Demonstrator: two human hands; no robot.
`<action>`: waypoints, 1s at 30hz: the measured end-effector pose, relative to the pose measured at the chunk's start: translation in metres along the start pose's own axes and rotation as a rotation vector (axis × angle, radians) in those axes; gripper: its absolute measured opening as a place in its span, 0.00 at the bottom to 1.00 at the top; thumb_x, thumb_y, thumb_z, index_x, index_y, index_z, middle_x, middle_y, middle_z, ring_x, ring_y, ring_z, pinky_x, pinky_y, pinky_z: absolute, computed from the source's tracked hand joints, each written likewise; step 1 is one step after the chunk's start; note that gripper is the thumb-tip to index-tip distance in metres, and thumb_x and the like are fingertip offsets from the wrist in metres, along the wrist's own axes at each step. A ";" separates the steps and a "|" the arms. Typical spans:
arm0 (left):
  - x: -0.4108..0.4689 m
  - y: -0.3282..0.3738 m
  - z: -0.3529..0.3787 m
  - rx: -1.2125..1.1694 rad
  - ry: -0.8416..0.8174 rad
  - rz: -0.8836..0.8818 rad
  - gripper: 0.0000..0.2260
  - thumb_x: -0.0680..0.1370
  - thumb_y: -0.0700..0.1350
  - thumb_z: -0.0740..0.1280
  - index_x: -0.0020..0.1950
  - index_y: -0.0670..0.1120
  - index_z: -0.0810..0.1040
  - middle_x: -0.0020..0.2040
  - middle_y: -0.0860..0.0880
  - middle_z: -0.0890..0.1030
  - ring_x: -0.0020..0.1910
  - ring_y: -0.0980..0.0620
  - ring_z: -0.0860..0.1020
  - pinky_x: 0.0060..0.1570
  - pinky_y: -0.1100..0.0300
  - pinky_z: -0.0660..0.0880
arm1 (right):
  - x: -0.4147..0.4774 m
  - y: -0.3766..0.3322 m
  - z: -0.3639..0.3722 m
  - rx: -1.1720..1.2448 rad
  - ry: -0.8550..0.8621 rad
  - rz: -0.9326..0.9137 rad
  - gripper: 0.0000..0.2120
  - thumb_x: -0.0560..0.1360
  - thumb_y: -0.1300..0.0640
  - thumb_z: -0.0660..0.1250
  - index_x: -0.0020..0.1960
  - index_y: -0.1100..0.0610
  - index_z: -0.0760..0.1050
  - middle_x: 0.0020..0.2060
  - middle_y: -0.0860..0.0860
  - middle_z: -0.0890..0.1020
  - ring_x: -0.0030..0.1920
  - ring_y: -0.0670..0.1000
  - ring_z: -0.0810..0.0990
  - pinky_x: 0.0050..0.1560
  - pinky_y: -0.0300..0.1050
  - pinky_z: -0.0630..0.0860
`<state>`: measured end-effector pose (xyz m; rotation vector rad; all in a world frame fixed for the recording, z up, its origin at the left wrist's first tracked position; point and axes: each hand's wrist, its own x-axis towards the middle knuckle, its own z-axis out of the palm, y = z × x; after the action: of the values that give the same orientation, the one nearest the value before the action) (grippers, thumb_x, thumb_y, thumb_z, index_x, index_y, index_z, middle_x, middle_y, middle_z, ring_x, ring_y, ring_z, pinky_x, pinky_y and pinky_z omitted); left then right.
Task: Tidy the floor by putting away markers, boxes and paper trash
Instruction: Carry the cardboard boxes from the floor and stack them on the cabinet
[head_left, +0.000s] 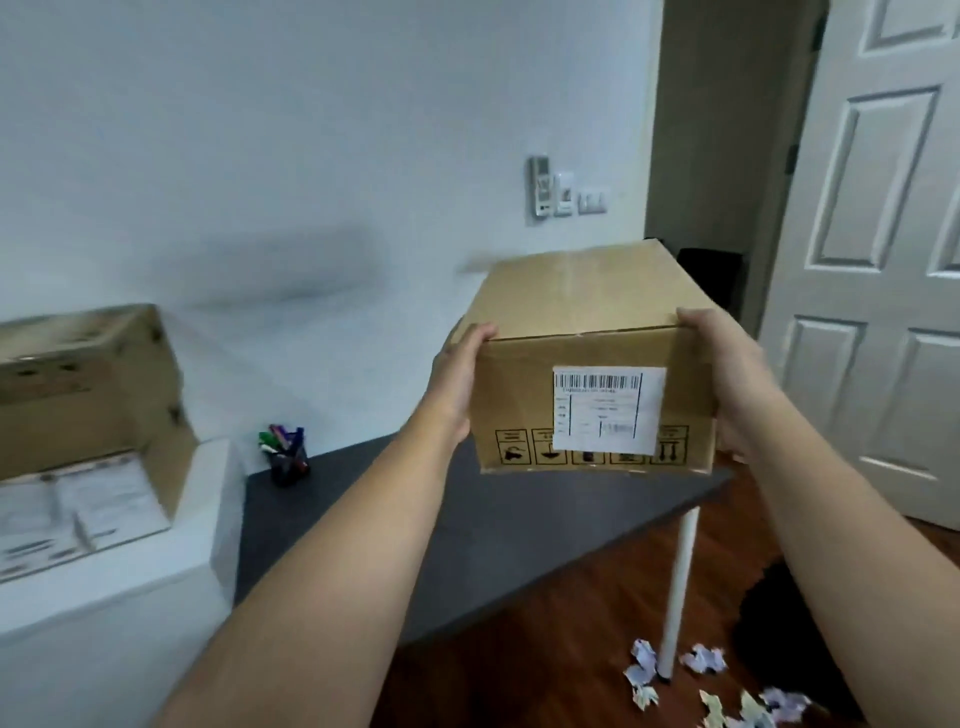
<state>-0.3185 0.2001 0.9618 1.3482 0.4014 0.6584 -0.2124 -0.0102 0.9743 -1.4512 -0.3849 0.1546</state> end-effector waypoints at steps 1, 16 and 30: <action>-0.007 0.017 -0.026 0.000 0.067 0.040 0.09 0.76 0.53 0.64 0.50 0.50 0.76 0.43 0.49 0.79 0.40 0.53 0.77 0.34 0.63 0.70 | -0.002 -0.010 0.029 0.026 -0.071 -0.044 0.26 0.63 0.37 0.65 0.58 0.45 0.76 0.54 0.51 0.81 0.57 0.56 0.78 0.63 0.58 0.71; -0.218 0.195 -0.412 0.147 0.855 0.414 0.16 0.62 0.57 0.69 0.44 0.49 0.78 0.43 0.45 0.78 0.42 0.47 0.76 0.41 0.57 0.74 | -0.193 -0.068 0.437 0.349 -0.852 -0.171 0.31 0.74 0.46 0.65 0.74 0.45 0.60 0.61 0.48 0.78 0.53 0.44 0.79 0.52 0.43 0.75; -0.245 0.239 -0.674 0.224 1.027 0.376 0.06 0.75 0.51 0.65 0.44 0.50 0.78 0.42 0.48 0.79 0.40 0.51 0.76 0.39 0.58 0.73 | -0.307 -0.046 0.699 0.350 -0.999 -0.062 0.36 0.72 0.40 0.66 0.76 0.44 0.55 0.69 0.53 0.71 0.61 0.52 0.76 0.64 0.50 0.72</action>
<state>-0.9706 0.5747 1.0384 1.2138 1.0737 1.6606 -0.7457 0.5358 1.0200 -0.9244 -1.1453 0.8650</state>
